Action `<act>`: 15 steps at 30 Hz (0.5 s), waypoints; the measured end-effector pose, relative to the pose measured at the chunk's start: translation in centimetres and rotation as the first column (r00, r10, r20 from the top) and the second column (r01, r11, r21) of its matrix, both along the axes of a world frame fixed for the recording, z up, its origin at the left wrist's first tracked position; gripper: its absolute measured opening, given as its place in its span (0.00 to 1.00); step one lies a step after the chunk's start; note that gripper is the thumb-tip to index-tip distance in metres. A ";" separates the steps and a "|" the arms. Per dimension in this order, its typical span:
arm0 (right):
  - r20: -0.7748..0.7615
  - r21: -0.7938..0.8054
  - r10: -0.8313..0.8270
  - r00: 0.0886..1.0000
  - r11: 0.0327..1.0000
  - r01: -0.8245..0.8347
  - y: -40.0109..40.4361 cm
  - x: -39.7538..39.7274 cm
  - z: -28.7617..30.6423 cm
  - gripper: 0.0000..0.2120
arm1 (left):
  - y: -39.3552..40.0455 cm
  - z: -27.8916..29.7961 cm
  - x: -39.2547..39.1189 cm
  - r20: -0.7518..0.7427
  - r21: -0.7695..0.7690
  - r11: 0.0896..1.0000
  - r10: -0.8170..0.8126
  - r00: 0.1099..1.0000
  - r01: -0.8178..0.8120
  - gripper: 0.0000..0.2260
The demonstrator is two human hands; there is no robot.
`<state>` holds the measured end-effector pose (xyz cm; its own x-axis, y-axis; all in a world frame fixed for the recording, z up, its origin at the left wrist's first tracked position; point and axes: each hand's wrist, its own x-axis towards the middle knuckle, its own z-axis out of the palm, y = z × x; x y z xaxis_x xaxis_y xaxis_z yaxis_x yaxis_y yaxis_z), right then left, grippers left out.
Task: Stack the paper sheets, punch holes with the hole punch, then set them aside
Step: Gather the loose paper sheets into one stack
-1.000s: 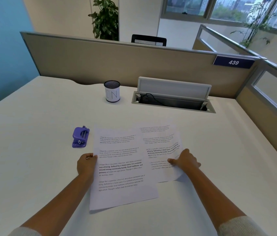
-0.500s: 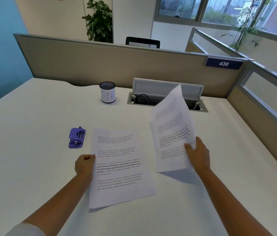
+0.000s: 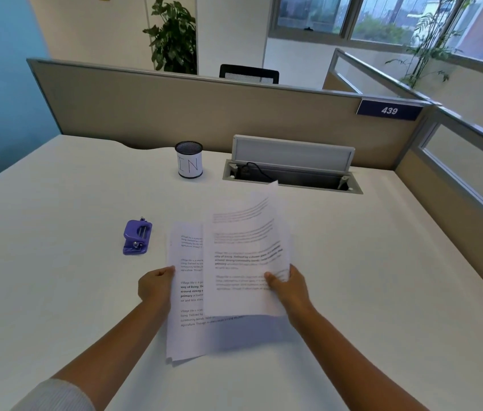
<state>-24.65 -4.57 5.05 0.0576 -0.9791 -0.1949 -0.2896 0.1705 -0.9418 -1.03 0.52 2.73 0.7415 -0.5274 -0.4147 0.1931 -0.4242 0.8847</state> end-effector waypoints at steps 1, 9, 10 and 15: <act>0.007 0.021 0.020 1.000 1.000 -0.020 0.4 0.4 -0.4 0.19 | 0.0 0.0 -0.1 0.005 0.005 1.000 -0.004 1.000 0.004 0.11; -0.088 0.085 0.180 0.980 0.981 -0.173 2.6 3.3 -2.0 0.23 | 0.3 0.0 -0.7 0.078 0.031 0.999 -0.018 0.997 0.016 0.12; -0.107 0.086 0.190 0.976 0.980 -0.181 2.7 3.5 -2.1 0.22 | 0.3 0.0 -0.7 0.078 0.027 0.999 -0.024 0.997 0.022 0.12; -0.168 0.059 0.186 0.968 0.982 -0.178 3.0 3.4 -2.3 0.23 | 0.1 -0.2 -0.8 0.061 0.037 0.998 -0.046 0.997 0.043 0.11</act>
<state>-21.26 -1.59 2.72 0.1962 -0.9456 -0.2596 -0.4764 0.1395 -0.8681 -1.81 0.64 2.52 0.7423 -0.5461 -0.3884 0.1190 -0.4630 0.8784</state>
